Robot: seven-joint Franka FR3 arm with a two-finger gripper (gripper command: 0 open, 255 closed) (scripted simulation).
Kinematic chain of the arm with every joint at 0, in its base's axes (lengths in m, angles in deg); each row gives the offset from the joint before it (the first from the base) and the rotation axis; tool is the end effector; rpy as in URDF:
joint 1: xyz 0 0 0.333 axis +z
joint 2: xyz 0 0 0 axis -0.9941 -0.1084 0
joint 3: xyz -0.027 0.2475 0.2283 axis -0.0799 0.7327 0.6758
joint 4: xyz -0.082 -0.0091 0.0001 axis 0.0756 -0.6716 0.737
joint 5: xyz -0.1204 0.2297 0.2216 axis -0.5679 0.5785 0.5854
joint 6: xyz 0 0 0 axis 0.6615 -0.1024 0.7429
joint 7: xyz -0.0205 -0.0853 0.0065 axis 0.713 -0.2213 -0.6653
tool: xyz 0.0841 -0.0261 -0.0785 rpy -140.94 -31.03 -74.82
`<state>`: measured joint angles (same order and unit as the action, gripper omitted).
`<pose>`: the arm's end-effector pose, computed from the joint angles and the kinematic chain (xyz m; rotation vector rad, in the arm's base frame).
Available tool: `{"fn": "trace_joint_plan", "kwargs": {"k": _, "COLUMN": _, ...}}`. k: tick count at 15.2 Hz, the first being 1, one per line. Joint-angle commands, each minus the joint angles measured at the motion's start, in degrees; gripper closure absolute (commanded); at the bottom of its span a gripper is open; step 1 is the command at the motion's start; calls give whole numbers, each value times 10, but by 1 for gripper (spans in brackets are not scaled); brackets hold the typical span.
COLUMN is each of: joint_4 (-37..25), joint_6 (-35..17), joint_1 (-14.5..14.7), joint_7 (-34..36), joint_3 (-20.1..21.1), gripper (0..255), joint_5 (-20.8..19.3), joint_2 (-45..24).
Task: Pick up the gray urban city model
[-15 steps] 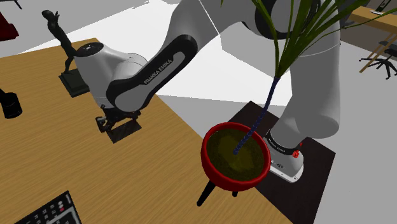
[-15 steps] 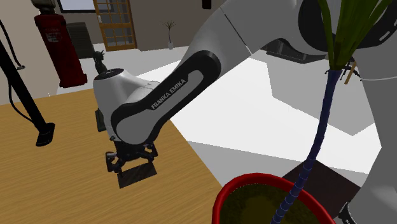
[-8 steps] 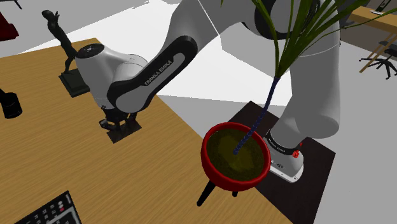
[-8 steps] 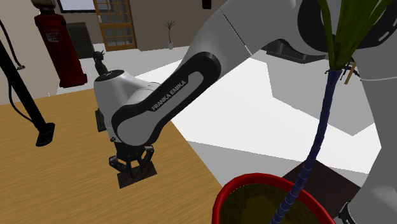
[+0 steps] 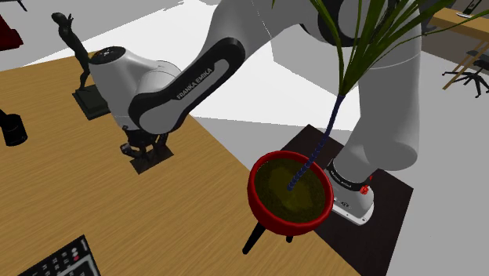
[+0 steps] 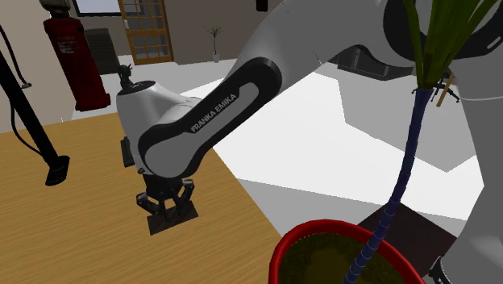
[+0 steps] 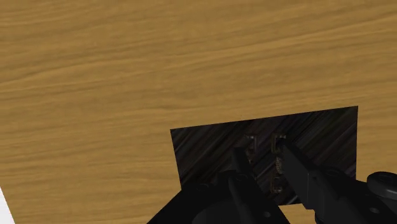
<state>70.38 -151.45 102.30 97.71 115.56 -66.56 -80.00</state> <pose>0.4837 0.4055 0.3120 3.1240 -0.1995 0.0106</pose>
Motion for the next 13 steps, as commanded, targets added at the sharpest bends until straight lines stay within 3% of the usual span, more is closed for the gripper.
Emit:
{"fn": "trace_joint_plan", "kwargs": {"k": 1, "joint_4": -1, "joint_6": 11, "joint_1": -2, "joint_7": -3, "joint_3": 4, "gripper": 255, "joint_5": 5, "joint_2": 10}}
{"fn": "trace_joint_plan", "kwargs": {"k": 13, "joint_4": -21, "joint_6": 68, "joint_1": -12, "joint_7": -18, "joint_3": 19, "gripper": 255, "joint_5": 30, "joint_2": 52}}
